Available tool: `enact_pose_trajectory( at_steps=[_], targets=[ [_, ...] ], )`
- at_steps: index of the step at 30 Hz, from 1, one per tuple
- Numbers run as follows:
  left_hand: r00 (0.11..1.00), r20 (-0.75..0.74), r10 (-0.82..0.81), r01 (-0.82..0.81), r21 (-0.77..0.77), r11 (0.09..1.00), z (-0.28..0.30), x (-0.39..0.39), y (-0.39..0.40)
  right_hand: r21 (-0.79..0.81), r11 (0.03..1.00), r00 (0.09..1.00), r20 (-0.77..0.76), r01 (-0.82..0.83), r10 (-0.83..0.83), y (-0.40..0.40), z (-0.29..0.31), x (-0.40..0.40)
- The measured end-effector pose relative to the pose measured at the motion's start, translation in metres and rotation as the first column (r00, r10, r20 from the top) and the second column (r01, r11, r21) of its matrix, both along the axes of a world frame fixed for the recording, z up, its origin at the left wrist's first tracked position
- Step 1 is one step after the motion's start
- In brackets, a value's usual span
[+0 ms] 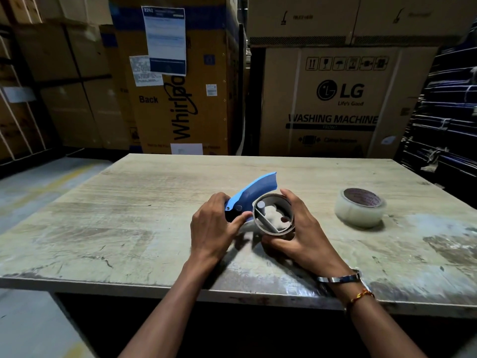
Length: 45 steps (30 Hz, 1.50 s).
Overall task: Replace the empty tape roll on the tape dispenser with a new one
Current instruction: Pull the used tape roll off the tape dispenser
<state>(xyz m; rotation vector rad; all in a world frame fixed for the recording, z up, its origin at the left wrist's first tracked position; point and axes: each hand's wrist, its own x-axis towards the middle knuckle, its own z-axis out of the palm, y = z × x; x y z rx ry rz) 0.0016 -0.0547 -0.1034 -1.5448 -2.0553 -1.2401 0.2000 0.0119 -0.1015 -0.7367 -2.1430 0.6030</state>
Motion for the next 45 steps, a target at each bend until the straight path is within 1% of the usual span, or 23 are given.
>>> enact_pose_trajectory(
  at_steps=[2, 7, 12, 15, 18, 22, 25, 28, 37, 41, 45],
  targets=[
    [1.000, -0.009, 0.016, -0.016, -0.015, 1.000, -0.0006, 0.0005, 0.0008, -0.030, 1.000, 1.000, -0.002, 0.004, -0.004, 0.0017, -0.0010, 0.0002],
    [0.999, 0.014, 0.037, -0.036, -0.083, 0.996, -0.0009, 0.0016, 0.0018, -0.044, 0.999, 1.000, 0.016, 0.021, -0.020, 0.0005, 0.0002, 0.0005],
    [0.998, 0.064, 0.010, -0.002, -0.112, 0.994, -0.0021, 0.0004, 0.0030, -0.062, 0.998, 1.000, 0.005, 0.016, -0.016, -0.0024, 0.0027, 0.0017],
    [0.996, 0.090, -0.015, 0.025, -0.115, 0.993, -0.0018, 0.0006, 0.0033, -0.083, 0.996, 0.999, 0.002, 0.040, -0.040, -0.0025, 0.0028, 0.0023],
    [0.991, 0.121, -0.059, 0.073, -0.118, 0.990, -0.0013, 0.0012, 0.0026, -0.107, 0.991, 0.996, 0.007, 0.086, -0.085, -0.0003, 0.0015, 0.0028],
    [0.970, 0.187, -0.154, 0.184, -0.152, 0.971, 0.0009, -0.0001, 0.0016, -0.152, 0.978, 0.990, 0.013, 0.139, -0.139, 0.0011, 0.0006, 0.0037],
    [0.958, 0.201, -0.203, 0.243, -0.203, 0.949, 0.0026, -0.0005, 0.0011, -0.161, 0.976, 0.989, 0.033, 0.149, -0.146, 0.0027, -0.0004, 0.0032],
    [0.949, 0.216, -0.231, 0.275, -0.202, 0.940, 0.0040, 0.0004, -0.0001, -0.181, 0.972, 0.989, 0.047, 0.149, -0.143, 0.0049, -0.0015, 0.0026],
    [0.949, 0.222, -0.224, 0.272, -0.219, 0.937, 0.0032, 0.0002, 0.0003, -0.186, 0.971, 0.989, 0.049, 0.149, -0.142, 0.0065, -0.0051, 0.0022],
    [0.948, 0.237, -0.214, 0.263, -0.202, 0.943, 0.0027, -0.0001, 0.0002, -0.177, 0.976, 0.991, -0.016, 0.125, -0.130, 0.0040, -0.0032, 0.0036],
    [0.953, 0.221, -0.206, 0.250, -0.194, 0.949, 0.0017, 0.0005, 0.0000, -0.168, 0.979, 0.991, -0.047, 0.118, -0.128, 0.0030, -0.0016, 0.0044]
  ],
)
